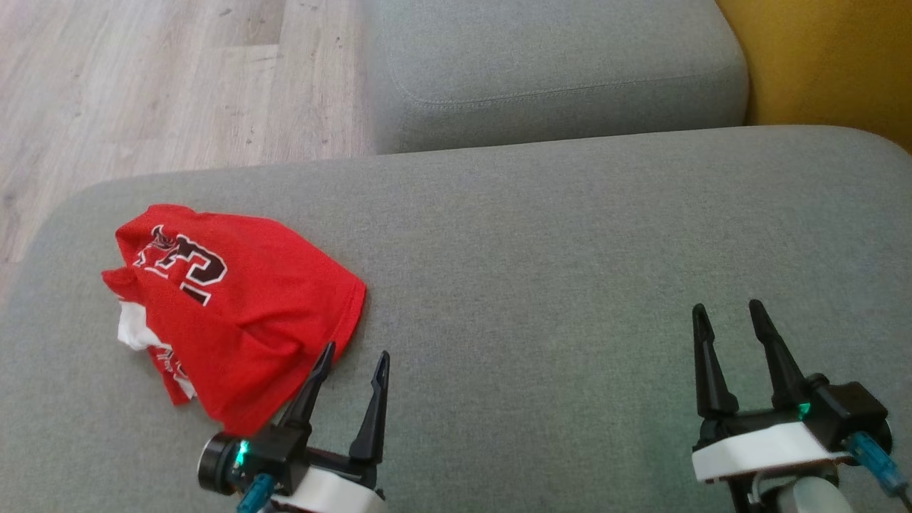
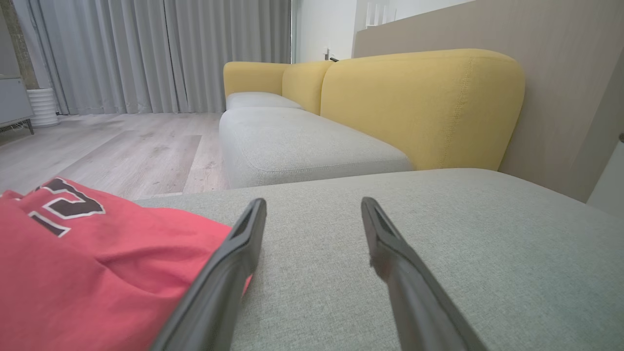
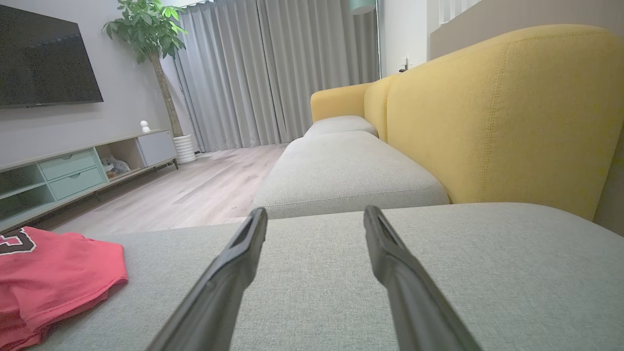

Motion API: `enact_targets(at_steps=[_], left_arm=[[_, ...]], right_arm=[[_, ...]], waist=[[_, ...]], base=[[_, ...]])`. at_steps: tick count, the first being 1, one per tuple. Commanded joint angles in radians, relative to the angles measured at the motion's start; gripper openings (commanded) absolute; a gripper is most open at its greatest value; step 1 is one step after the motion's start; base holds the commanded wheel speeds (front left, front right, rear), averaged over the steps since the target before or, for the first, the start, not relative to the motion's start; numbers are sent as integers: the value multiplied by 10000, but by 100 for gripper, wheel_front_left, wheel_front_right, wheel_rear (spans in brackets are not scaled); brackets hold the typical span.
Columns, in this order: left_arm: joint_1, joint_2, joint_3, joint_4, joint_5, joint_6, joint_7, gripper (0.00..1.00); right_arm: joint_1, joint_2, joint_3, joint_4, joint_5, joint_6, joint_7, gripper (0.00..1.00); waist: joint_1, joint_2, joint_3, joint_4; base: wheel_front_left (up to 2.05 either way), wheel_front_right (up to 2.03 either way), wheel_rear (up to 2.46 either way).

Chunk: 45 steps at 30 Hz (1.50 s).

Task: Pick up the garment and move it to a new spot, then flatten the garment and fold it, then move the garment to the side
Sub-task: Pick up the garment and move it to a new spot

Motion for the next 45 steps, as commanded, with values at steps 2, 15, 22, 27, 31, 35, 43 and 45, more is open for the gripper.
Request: enact_targets(at_steps=[2, 15, 22, 27, 31, 35, 43, 45], left_arm=[[-255, -79, 443, -230, 102, -53, -122, 100], [-248, -251, 1034, -313, 377, 191, -122, 100], [-203, -263, 1329, -389, 509, 304, -122, 100], [-155, -220, 1498, -380, 612, 303, -122, 100], [-107, -187, 1612, -342, 673, 310, -122, 100], [-63, -148, 1695, -263, 692, 280, -122, 100], [20, -137, 1828, -227, 704, 249, -122, 100], [38, -125, 1858, -232, 707, 229, -122, 100]], right_arm=[[-311, -93, 276, -268, 47, -7, -107, 100], [-243, -93, 681, -182, 77, -7, -107, 100], [-189, -93, 1005, -184, 139, -7, -107, 100], [-150, -93, 1239, -200, 215, -7, -107, 100], [-125, -93, 1418, -180, 261, -7, -107, 100], [-79, -93, 1589, -168, 318, -7, -107, 100], [-23, -93, 1852, -109, 350, -7, -107, 100], [-30, -93, 1906, -104, 363, -7, -107, 100]], waist=[[0, 0, 3, 4], [0, 0, 18, 498], [0, 0, 12, 1261], [0, 0, -15, 2005], [0, 0, -36, 2603], [0, 0, -66, 3135], [0, 0, -146, 3881], [0, 0, -155, 3962]], base=[[0, 0, 0], [0, 0, 0], [0, 0, 0], [0, 0, 0], [0, 0, 0], [0, 0, 0], [0, 0, 0], [0, 0, 0]])
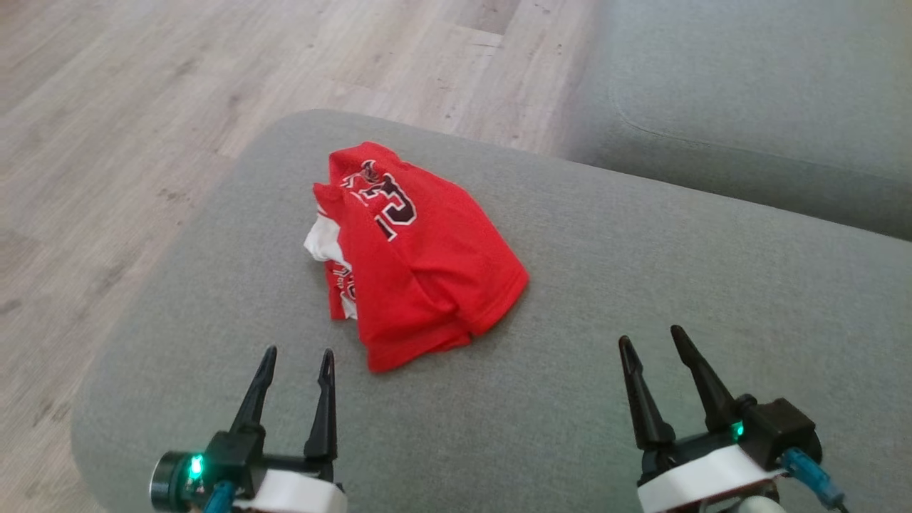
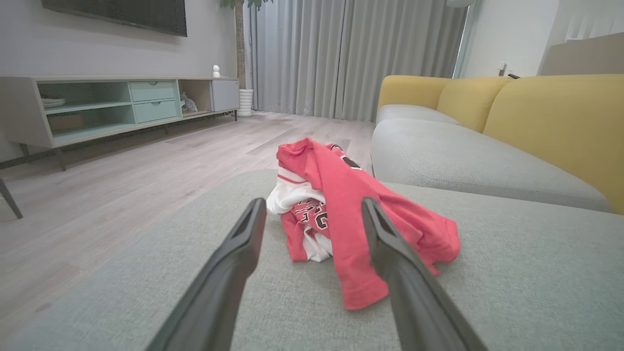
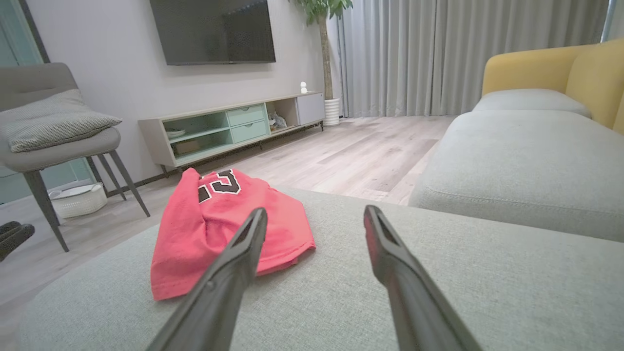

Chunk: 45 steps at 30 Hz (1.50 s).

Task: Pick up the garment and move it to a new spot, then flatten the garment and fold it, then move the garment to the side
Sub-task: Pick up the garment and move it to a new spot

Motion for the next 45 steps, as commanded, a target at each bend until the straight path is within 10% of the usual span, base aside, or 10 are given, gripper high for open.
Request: enact_targets(at_steps=[1, 20, 38, 39, 45], left_arm=[[-317, 63, 342, -315, 98, -32, -95, 100], [-3285, 1104, 41, 1075, 166, -1220, 1982, 100], [-6048, 1547, -278, 4431, -2368, -1638, 4379, 100], [-6071, 1578, -478, 4366, -2618, -1639, 4346, 0], [-6406, 2035, -839, 3674, -3622, -1641, 3173, 0]], right_arm=[[-273, -87, 269, -275, 89, -7, -107, 100], [-632, -87, 296, -283, -107, -7, -107, 100], [-1291, -87, 314, -164, -594, -7, -107, 100], [-1297, -87, 308, -172, -585, -7, -107, 100], [-1243, -87, 227, -144, -513, -7, -107, 100]], waist=[[0, -1, -13, 64], [0, -1, 951, -731], [0, -1, 2052, -1997], [0, -1, 2057, -2034], [0, -1, 1858, -2117]], base=[[0, 0, 0], [0, 0, 0], [0, 0, 0], [0, 0, 0], [0, 0, 0]])
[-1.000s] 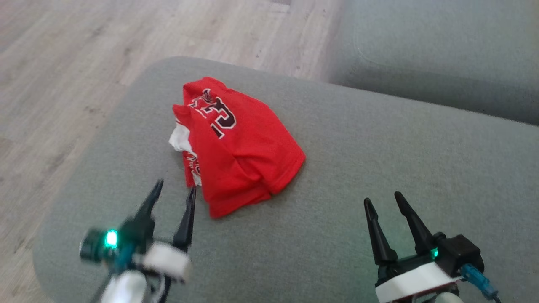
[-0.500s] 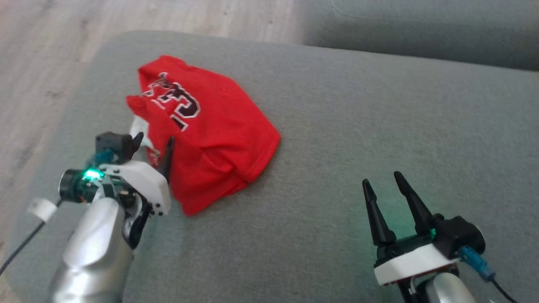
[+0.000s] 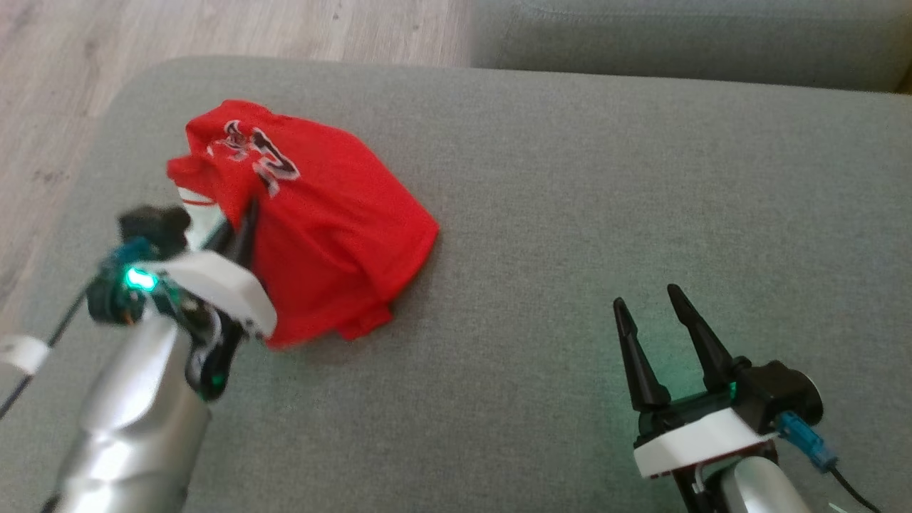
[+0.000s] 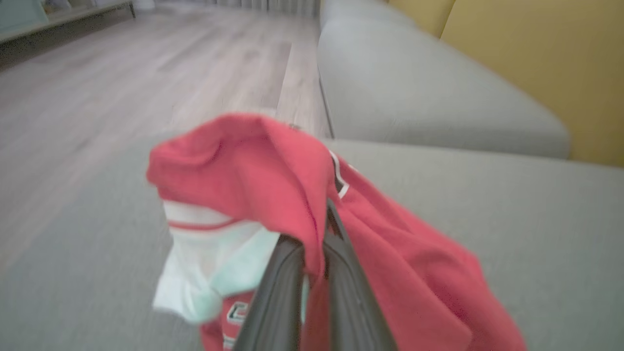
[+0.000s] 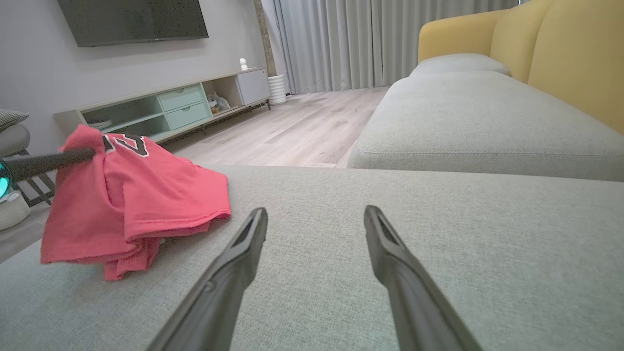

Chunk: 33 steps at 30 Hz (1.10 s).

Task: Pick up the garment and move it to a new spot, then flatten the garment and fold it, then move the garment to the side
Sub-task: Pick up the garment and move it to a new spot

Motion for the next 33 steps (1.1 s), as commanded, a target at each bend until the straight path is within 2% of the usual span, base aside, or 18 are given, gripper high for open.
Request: enact_targets(at_steps=[1, 4, 7, 13, 19, 25, 28, 33], left_arm=[[-838, 482, 286, -698, -266, -55, -488, 0], [-1088, 490, 314, -1706, -940, -56, -1162, 0], [-1214, 538, 312, -2805, -1517, -56, -1245, 0], [-969, 443, 118, -5116, -1940, 241, -343, 0], [-499, 97, -419, -6219, -1770, 711, 79, 0], [-32, -405, -1008, -6407, -1430, 1144, 10, 0], [-93, -659, -1230, -6070, -1082, 1351, -265, 0], [-465, -1233, -1178, -5211, -946, 1663, -886, 0]], right_arm=[[-305, -56, 175, -273, 63, -7, -107, 100], [-215, -56, 120, -252, 126, -7, -107, 100], [-79, -56, 150, -213, 228, -7, -107, 100], [50, -56, 228, -295, 515, -7, -107, 100], [-43, -56, 226, -358, 553, -7, -107, 100], [-305, -56, 319, -605, 788, -7, -107, 100], [-459, -56, 534, -769, 627, -7, -107, 100], [-637, -56, 1127, -1048, 1090, -7, -107, 100]], waist=[[1, 0, -129, 8], [1, 0, -397, 65], [1, 0, -765, 93], [1, 0, -1237, -311], [1, 0, -1201, -1076], [1, 0, -916, -2668], [1, 0, -784, -3571], [1, 0, -519, -5175]], base=[[0, 0, 0], [0, 0, 0], [0, 0, 0], [0, 0, 0], [0, 0, 0], [0, 0, 0], [0, 0, 0], [0, 0, 0]])
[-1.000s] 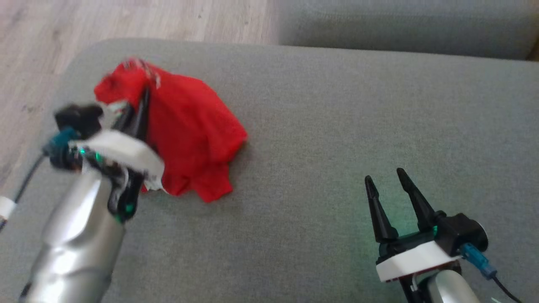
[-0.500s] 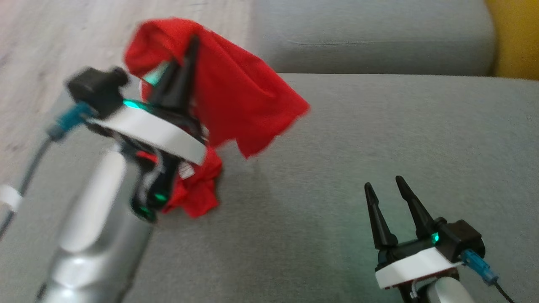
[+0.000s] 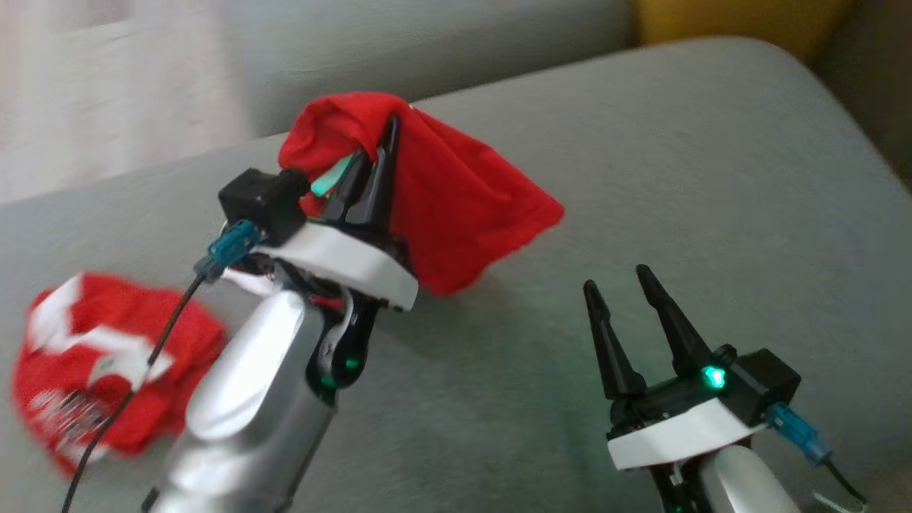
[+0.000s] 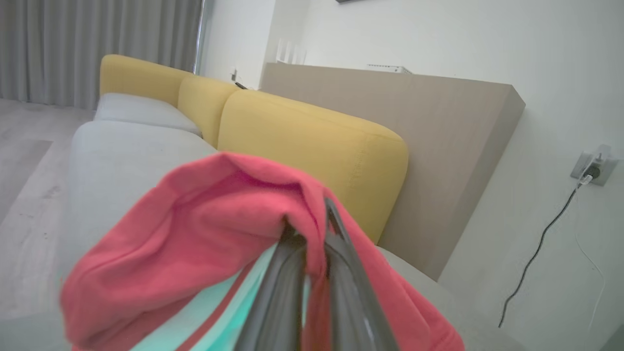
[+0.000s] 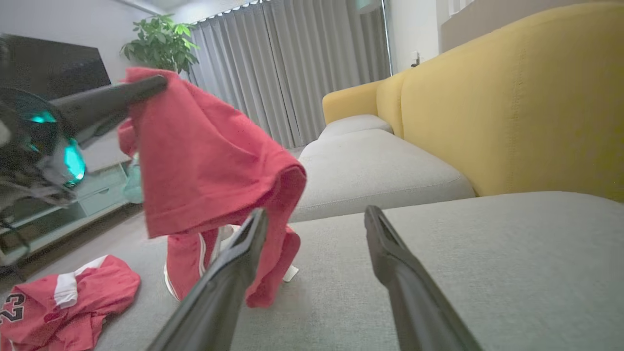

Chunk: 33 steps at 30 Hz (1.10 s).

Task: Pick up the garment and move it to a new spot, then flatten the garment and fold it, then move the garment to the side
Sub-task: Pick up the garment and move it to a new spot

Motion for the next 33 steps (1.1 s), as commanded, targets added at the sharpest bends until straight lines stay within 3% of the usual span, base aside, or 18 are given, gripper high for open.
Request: enact_targets(at_steps=[1, 4, 5, 6, 12, 22, 30, 33], left_arm=[[-855, 50, 362, -221, 136, 15, -172, 0], [-1268, -102, 354, 527, 224, 28, -445, 0], [-1392, -141, 361, 781, 257, 38, -566, 72], [-1500, -168, 324, 1044, 310, 19, -656, 100], [-1731, -153, 149, 2318, 474, -196, -1052, 100], [-1232, 577, -501, 2569, 827, -942, -1189, 100], [-346, 1317, -532, 1586, 1015, -675, -1297, 100], [265, 1647, -420, 1038, 1031, -376, -1404, 100]], right_arm=[[-447, -47, 301, -402, 79, -7, -95, 100], [-513, -47, 524, -545, 204, -7, -95, 100], [-515, -47, 562, -577, 237, -7, -95, 100], [-504, -47, 581, -595, 265, -7, -95, 100], [-381, -47, 348, -702, 280, -7, -95, 100], [-214, -47, -363, -587, -24, -7, -95, 100], [-27, -47, -1027, -457, -279, -7, -95, 100], [106, -47, -1215, -355, -405, -7, -95, 100]], waist=[[0, 0, 369, -1348], [0, 0, 520, -1973], [0, 0, 567, -2116], [0, 0, 603, -2218], [0, 0, 743, -2118], [0, 0, 467, -248], [0, 0, 92, 1174], [0, 0, -72, 1658]], base=[[0, 0, 0], [0, 0, 0], [0, 0, 0], [0, 0, 0], [0, 0, 0], [0, 0, 0], [0, 0, 0], [0, 0, 0]])
